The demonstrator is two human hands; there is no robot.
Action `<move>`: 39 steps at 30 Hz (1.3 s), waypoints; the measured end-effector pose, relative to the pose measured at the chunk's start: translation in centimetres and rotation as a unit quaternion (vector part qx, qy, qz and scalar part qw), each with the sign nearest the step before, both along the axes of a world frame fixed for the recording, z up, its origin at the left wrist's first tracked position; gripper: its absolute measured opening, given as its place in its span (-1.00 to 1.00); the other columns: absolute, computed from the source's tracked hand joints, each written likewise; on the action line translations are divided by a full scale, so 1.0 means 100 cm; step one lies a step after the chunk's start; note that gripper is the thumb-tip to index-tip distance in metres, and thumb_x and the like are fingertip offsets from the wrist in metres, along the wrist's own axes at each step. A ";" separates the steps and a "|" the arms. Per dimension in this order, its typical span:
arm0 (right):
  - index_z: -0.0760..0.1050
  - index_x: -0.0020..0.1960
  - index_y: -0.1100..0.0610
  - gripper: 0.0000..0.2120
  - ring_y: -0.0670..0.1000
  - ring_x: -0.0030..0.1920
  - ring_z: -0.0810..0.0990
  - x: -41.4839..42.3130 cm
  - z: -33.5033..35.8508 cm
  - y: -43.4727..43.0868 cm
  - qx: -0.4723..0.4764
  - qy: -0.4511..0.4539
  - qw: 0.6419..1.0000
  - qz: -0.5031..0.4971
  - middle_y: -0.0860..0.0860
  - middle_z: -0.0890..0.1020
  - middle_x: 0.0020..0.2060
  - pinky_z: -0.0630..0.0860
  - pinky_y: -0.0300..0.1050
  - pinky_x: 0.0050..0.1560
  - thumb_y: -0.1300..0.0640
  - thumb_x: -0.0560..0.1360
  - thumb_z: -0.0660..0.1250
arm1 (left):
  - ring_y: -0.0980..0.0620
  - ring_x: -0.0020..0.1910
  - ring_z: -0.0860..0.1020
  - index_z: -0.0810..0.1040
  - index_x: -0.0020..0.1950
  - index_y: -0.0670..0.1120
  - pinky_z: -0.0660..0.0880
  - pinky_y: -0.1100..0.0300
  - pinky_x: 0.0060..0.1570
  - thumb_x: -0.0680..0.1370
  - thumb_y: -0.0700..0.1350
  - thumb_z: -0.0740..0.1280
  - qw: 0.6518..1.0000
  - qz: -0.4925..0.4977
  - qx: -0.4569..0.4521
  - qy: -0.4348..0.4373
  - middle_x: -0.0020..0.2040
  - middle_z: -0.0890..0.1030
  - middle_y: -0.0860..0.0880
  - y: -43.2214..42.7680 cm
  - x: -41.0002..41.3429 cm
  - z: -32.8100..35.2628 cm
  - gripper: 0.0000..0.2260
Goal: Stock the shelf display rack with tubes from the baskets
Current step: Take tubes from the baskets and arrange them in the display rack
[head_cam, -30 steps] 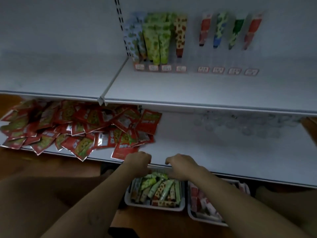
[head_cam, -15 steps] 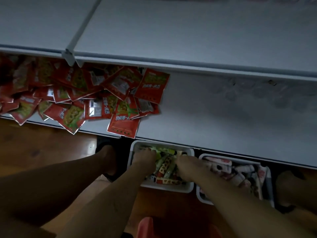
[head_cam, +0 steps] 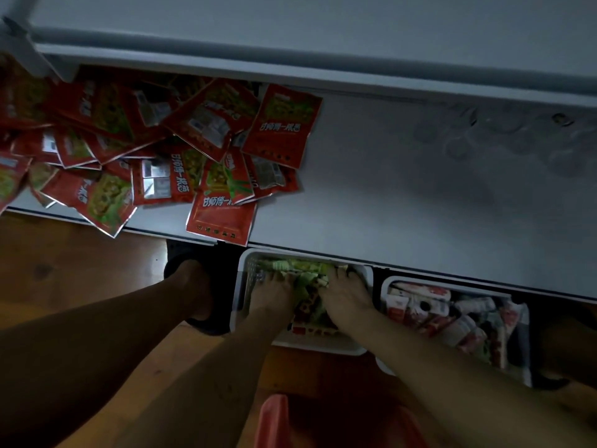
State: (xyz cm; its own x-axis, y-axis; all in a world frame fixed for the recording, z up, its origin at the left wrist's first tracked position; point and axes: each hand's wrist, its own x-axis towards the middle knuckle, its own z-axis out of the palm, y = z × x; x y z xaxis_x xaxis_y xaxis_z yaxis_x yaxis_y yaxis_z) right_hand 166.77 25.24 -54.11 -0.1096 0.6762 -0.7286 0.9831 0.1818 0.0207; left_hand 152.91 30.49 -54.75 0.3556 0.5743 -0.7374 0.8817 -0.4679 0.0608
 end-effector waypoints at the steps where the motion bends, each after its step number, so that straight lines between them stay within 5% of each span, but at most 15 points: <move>1: 0.39 0.37 0.16 -0.63 0.24 0.32 0.28 0.001 -0.002 0.001 0.005 0.010 1.000 0.004 0.22 0.27 0.36 0.29 0.11 0.29 0.20 0.57 0.17 | -0.19 0.30 0.40 0.28 0.40 -0.09 0.40 -0.01 0.18 0.57 -0.06 0.25 1.000 0.010 0.000 -0.009 0.29 0.46 -0.17 0.001 -0.001 0.000 -0.59; 5: 0.47 0.27 0.16 -0.69 0.18 0.30 0.33 0.001 0.003 0.007 -0.027 0.037 0.999 0.024 0.16 0.42 0.28 0.29 0.08 0.31 0.16 0.54 0.26 | -0.22 0.06 0.57 0.37 0.24 -0.12 0.45 0.06 -0.11 0.58 0.00 0.26 0.994 0.079 -0.036 -0.068 0.08 0.59 -0.18 0.006 -0.007 0.005 -0.70; 9: 0.50 -0.19 0.18 -0.89 0.17 0.06 0.54 0.014 0.023 0.010 -0.032 0.095 0.993 -0.054 0.12 0.55 -0.14 0.40 -0.04 -0.06 0.34 0.45 0.28 | -0.15 0.03 0.59 0.48 0.16 -0.05 0.49 0.09 -0.13 0.54 0.07 0.31 0.991 0.103 -0.041 -0.078 0.04 0.61 -0.13 0.015 -0.010 0.021 -0.72; 13: 0.65 -0.03 0.07 -0.85 0.12 -0.07 0.61 0.039 0.048 0.010 0.037 0.205 0.961 -0.183 0.07 0.65 -0.08 0.56 -0.07 -0.10 0.13 0.51 0.30 | -0.08 0.00 0.59 0.61 -0.03 -0.02 0.50 0.13 -0.08 0.39 0.21 0.44 0.988 0.104 0.018 -0.113 -0.03 0.63 -0.07 0.028 0.000 0.052 -0.66; 17: 0.58 0.10 0.02 -0.80 0.08 -0.03 0.57 0.052 0.071 0.002 0.067 0.206 0.958 -0.185 0.03 0.60 -0.02 0.49 -0.13 -0.15 0.09 0.50 0.31 | -0.09 -0.06 0.58 0.59 -0.06 -0.09 0.54 0.11 -0.12 0.40 0.09 0.47 0.983 0.107 0.031 -0.148 -0.02 0.61 -0.11 0.034 0.010 0.086 -0.71; 21: 0.52 -0.02 0.15 -0.90 0.10 -0.14 0.55 0.036 0.078 -0.011 0.013 0.161 0.967 -0.198 0.12 0.55 -0.12 0.47 -0.11 -0.23 0.18 0.51 0.26 | -0.09 -0.06 0.59 0.62 -0.02 -0.13 0.54 0.13 -0.14 0.43 -0.11 0.42 0.979 0.102 0.046 -0.169 0.02 0.61 -0.13 0.030 0.003 0.111 -0.83; 24: 0.37 -0.27 0.16 -0.79 0.05 -0.42 0.32 0.015 0.073 -0.022 -0.010 0.153 0.971 -0.184 0.10 0.33 -0.37 0.25 -0.13 -0.43 0.29 0.54 0.21 | -0.11 -0.06 0.59 0.60 0.01 -0.17 0.52 0.14 -0.14 0.42 -0.09 0.42 0.976 0.119 0.063 -0.170 0.00 0.61 -0.14 0.020 -0.004 0.116 -0.78; 26: 0.41 -0.23 0.18 -0.84 0.05 -0.44 0.31 0.002 0.064 -0.026 0.002 0.156 0.972 -0.175 0.08 0.35 -0.38 0.22 -0.14 -0.47 0.26 0.53 0.24 | -0.13 -0.05 0.58 0.58 0.02 -0.21 0.50 0.14 -0.15 0.44 -0.09 0.39 0.977 0.133 0.065 -0.156 -0.01 0.61 -0.16 0.013 -0.007 0.113 -0.76; 29: 0.52 -0.08 0.20 -0.93 0.09 -0.27 0.49 -0.007 0.058 -0.026 0.014 0.156 0.970 -0.185 0.11 0.50 -0.24 0.38 -0.09 -0.35 0.24 0.53 0.26 | -0.10 0.01 0.59 0.59 0.12 -0.17 0.55 0.13 -0.10 0.41 -0.06 0.44 0.973 0.162 0.056 -0.155 0.04 0.62 -0.13 0.006 -0.012 0.100 -0.68; 33: 0.42 -0.24 0.19 -0.83 0.02 -0.37 0.35 -0.013 0.041 -0.023 -0.024 0.154 0.970 -0.188 0.06 0.36 -0.33 0.38 -0.07 -0.26 0.29 0.52 0.21 | -0.09 0.03 0.58 0.53 0.22 -0.12 0.48 0.18 -0.15 0.43 -0.01 0.44 0.956 0.237 0.042 -0.168 0.07 0.60 -0.12 0.007 -0.023 0.077 -0.60; 39: 0.57 -0.03 0.22 -0.84 0.03 -0.34 0.39 -0.026 0.015 -0.007 -0.058 0.150 0.970 -0.183 0.07 0.38 -0.33 0.38 -0.08 -0.21 0.23 0.55 0.22 | -0.12 0.01 0.59 0.54 0.22 -0.05 0.50 0.14 -0.14 0.42 0.07 0.44 0.944 0.287 0.029 -0.159 0.06 0.61 -0.13 0.015 -0.032 0.054 -0.58</move>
State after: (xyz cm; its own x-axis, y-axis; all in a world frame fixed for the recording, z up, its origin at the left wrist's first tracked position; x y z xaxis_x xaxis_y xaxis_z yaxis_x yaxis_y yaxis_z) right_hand 164.16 24.53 -52.58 -0.0963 0.6249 -0.7747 0.9409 -0.1967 -0.2756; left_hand 149.68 32.03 -49.32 0.1713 0.7759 -0.6072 0.9328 0.0707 0.3534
